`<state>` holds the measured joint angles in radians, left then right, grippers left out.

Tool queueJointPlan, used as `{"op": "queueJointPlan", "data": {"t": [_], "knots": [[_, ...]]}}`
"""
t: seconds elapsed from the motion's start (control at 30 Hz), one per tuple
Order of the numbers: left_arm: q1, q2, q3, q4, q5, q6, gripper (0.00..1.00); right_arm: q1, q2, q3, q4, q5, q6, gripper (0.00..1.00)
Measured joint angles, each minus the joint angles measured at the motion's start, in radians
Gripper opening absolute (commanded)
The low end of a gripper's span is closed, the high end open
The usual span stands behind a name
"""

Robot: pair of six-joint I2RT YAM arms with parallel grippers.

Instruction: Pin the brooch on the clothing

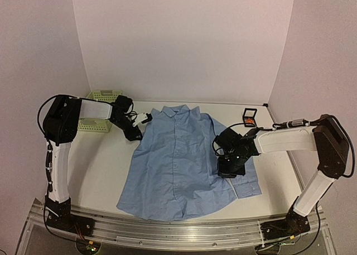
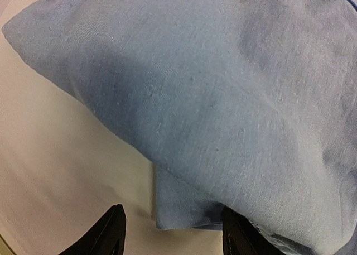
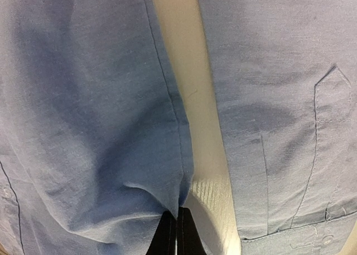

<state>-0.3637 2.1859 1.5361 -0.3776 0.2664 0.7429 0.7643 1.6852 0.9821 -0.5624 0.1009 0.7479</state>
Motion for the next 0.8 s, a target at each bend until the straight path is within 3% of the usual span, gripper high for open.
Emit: {"op": "queueJointPlan", "data": {"t": [0.13, 0.27, 0.53, 0.8], "knots": [[0.004, 0.051, 0.084, -0.049, 0.028, -0.003, 0.37, 0.0, 0.002, 0.012, -0.008, 0.001, -0.011, 0.0], [0.004, 0.088, 0.138, -0.075, 0.048, -0.012, 0.01, 0.0, 0.002, 0.018, -0.012, 0.001, -0.019, 0.0], [0.008, 0.087, 0.148, -0.092, 0.067, -0.074, 0.0, -0.013, 0.002, 0.021, -0.023, 0.004, -0.023, 0.0], [0.058, -0.028, 0.174, -0.085, -0.099, -0.098, 0.0, -0.053, -0.013, 0.021, -0.03, 0.009, -0.038, 0.0]]}}
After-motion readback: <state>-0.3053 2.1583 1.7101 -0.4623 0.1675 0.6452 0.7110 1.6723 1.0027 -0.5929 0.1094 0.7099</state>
